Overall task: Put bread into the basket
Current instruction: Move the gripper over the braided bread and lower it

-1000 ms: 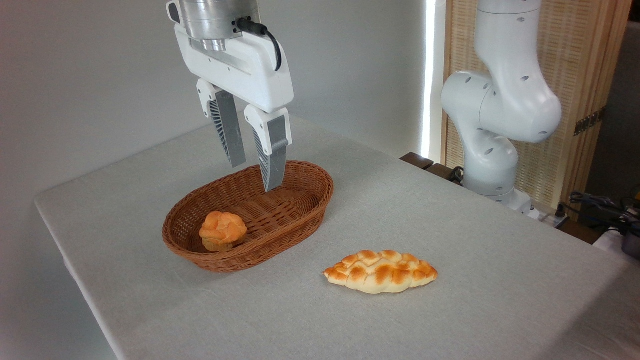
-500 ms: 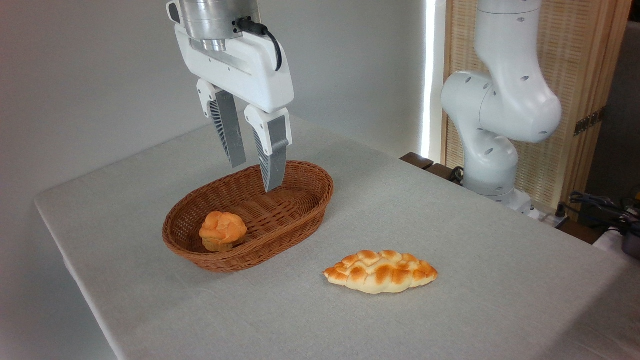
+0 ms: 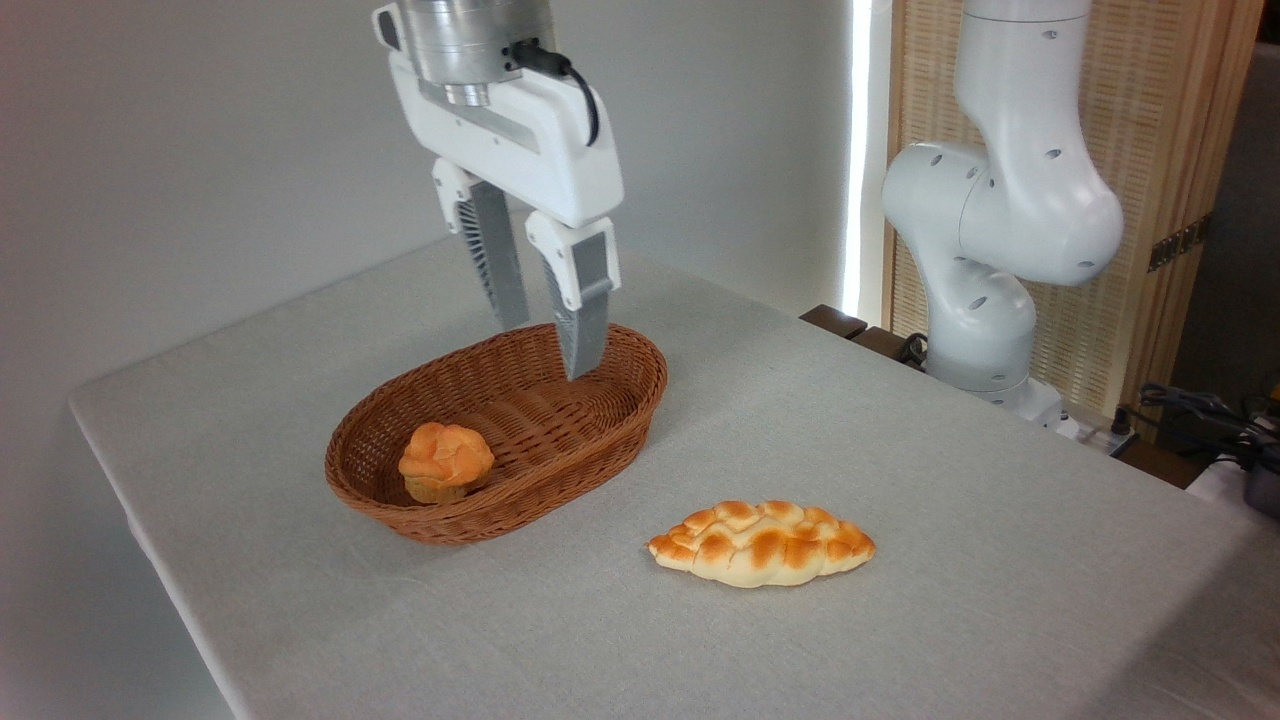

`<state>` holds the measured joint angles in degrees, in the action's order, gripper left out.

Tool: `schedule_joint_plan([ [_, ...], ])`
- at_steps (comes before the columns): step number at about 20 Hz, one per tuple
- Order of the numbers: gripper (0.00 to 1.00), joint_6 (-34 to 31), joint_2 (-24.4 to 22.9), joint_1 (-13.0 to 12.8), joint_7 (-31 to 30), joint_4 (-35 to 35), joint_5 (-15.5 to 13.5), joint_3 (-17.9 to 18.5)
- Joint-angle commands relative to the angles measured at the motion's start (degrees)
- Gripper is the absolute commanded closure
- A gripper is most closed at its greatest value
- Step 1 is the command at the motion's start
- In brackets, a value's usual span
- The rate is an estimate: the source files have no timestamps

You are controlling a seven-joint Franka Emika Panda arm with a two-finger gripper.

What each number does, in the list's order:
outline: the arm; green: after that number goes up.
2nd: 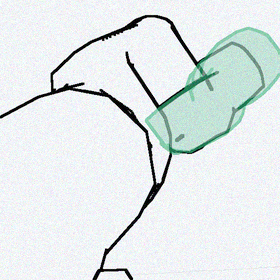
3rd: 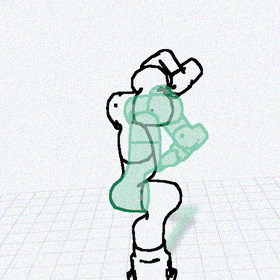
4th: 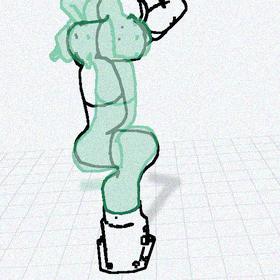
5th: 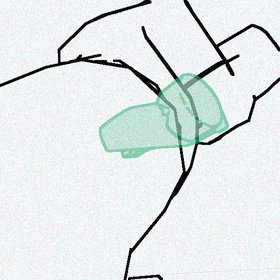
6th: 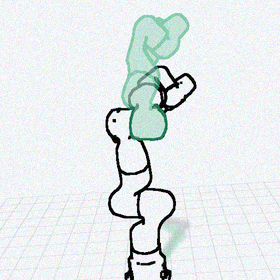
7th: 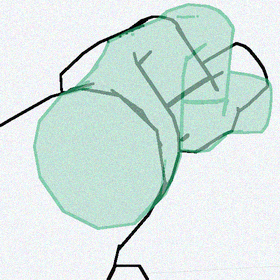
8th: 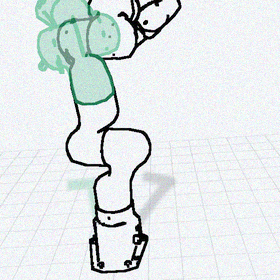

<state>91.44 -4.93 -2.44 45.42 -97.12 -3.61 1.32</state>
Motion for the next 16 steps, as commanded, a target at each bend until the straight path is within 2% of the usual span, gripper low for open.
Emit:
schedule_joint_plan([
  [1, 0.0, 0.75, -5.87, -0.2, 8.07, -7.28, 0.36, 1.67],
  [4, 0.0, 4.96, -12.8, -0.46, 17.12, -17.37, 0.36, 2.37],
  [7, 0.0, 8.31, -19.67, -1.87, 27.76, -27.75, 1.41, 5.62],
  [9, 0.0, 8.84, -19.95, -1.87, 32.95, -29.53, 4.56, 5.89],
  [11, 0.0, 11.55, -19.68, -2.31, 34.64, -31.72, 8.17, 5.89],
  [16, 0.0, 22.1, -19.6, -2.4, 37.27, -41.03, 12.21, 5.89],
])
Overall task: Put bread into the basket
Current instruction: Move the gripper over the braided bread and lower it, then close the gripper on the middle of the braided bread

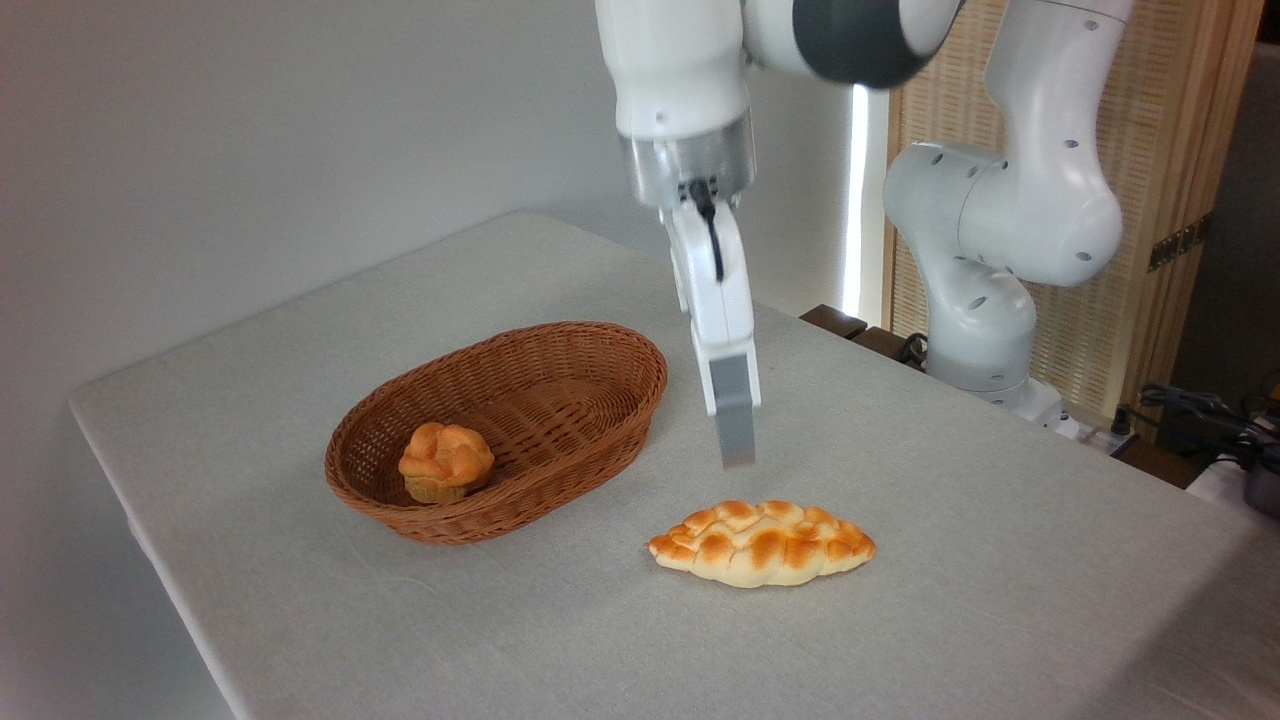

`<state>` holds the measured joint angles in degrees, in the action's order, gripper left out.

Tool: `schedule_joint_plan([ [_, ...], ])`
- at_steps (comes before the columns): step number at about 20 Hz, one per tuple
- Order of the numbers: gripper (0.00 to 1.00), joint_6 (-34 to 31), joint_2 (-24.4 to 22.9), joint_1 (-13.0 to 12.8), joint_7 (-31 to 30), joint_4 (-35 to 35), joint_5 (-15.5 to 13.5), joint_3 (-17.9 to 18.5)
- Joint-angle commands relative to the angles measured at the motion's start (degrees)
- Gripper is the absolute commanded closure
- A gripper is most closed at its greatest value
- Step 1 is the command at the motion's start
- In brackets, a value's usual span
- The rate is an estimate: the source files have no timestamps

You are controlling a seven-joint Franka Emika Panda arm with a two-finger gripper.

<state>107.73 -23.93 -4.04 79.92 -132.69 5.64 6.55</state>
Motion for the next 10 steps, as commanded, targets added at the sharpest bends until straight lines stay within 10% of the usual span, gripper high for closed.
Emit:
schedule_joint_plan([
  [1, 0.0, 7.3, -0.68, -0.8, 3.22, -6.69, 3.23, 0.66],
  [10, 0.0, 16.19, 0.28, -1.85, 3.66, -11.54, 7.89, 2.06],
])
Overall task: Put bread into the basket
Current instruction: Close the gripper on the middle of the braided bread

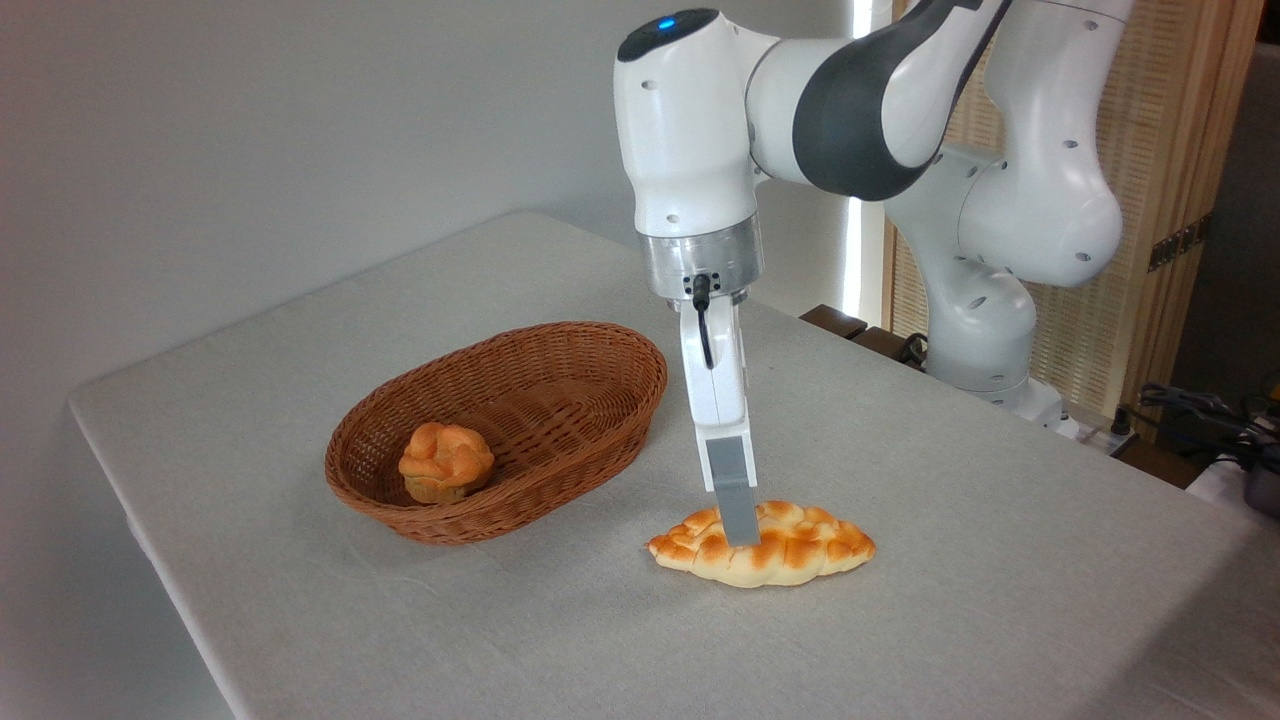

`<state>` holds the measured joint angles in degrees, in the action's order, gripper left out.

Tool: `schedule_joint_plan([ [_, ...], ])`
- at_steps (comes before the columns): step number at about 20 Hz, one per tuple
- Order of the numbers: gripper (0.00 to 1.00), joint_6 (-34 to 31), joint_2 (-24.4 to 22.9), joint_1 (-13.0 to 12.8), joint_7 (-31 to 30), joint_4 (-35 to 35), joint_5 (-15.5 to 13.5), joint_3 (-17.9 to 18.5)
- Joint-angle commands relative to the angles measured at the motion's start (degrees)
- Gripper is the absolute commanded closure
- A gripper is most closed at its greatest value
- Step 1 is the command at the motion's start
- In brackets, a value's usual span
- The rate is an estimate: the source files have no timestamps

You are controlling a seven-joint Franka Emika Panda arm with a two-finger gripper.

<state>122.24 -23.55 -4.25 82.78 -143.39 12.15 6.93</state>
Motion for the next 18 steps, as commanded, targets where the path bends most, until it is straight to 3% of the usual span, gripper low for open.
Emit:
schedule_joint_plan([
  [1, 0.0, 2.03, 0.25, -2.6, 0.8, -1.1, 1.9, 2.73],
  [4, 0.0, 4.4, 0.87, -5.06, 0.8, -2.24, 4.8, 5.72],
  [9, 0.04, 5.11, 1.92, -5.16, 0.8, -2.42, 5.07, 5.82],
  [11, 0.21, 5.38, 2.54, -5.77, 0.8, -2.51, 5.33, 5.82],
  [14, 0.7, 5.38, 3.07, -6.12, 0.8, -2.51, 5.42, 5.82],
  [16, 0.79, 5.38, 3.16, -6.12, 0.8, -2.42, 5.42, 5.82],
  [18, 0.79, 5.29, 3.16, -6.12, 0.8, -2.42, 5.42, 5.82],
])
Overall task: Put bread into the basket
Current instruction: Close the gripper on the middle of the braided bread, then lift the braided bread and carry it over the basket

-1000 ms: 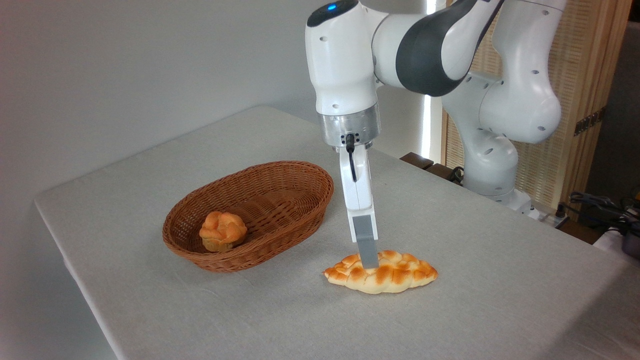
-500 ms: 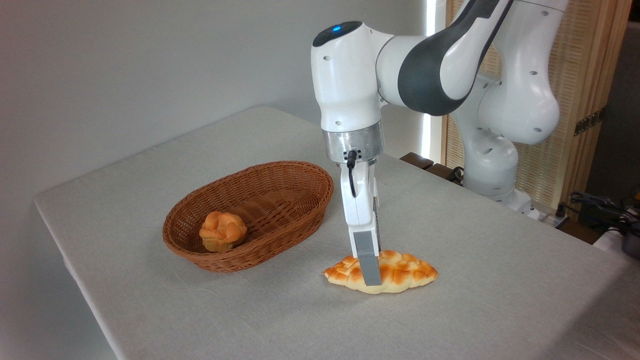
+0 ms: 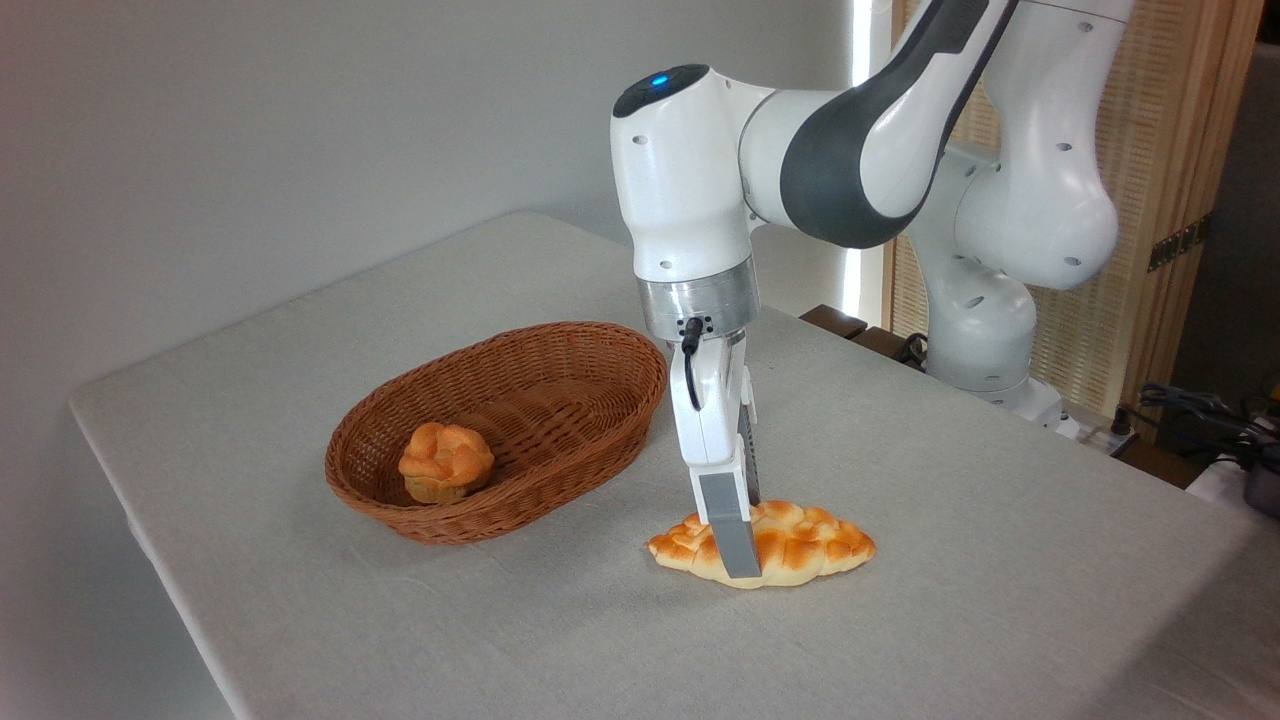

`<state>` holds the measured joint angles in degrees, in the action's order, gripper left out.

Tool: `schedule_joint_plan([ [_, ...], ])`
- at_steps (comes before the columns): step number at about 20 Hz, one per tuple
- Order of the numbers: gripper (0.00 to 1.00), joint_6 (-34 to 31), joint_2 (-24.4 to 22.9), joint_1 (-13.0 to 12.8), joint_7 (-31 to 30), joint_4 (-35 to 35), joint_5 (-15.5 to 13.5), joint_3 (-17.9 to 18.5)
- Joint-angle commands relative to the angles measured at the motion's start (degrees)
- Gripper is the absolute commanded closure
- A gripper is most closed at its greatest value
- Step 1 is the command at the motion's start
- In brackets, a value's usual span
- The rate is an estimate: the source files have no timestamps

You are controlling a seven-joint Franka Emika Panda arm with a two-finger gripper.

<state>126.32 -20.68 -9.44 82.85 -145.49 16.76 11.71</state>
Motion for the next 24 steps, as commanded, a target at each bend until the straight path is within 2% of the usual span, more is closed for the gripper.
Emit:
schedule_joint_plan([
  [1, 0.79, 1.21, 0.29, -0.93, 0.73, -0.32, 0.82, 1.04],
  [4, 0.8, 0.6, 0.29, -0.93, 0.47, -0.06, 0.65, 1.12],
  [5, 0.83, -0.02, 0.11, -0.85, 0.55, 0.29, 0.04, 1.38],
  [9, 0.83, -8.89, 0.64, -1.02, 0.64, 5.39, -0.67, 1.39],
  [15, 0.83, -10.04, 0.81, -1.02, 0.47, 6.79, -0.85, 1.21],
  [21, 0.83, -27.59, 0.99, -1.02, -1.37, 19.52, -8.22, 1.12],
  [23, 0.82, -30.95, 1.25, -1.02, -6.45, 23.22, -12.43, 0.95],
  [24, 0.79, -31.92, 1.52, -1.11, -9.7, 24.97, -14.8, 0.43],
])
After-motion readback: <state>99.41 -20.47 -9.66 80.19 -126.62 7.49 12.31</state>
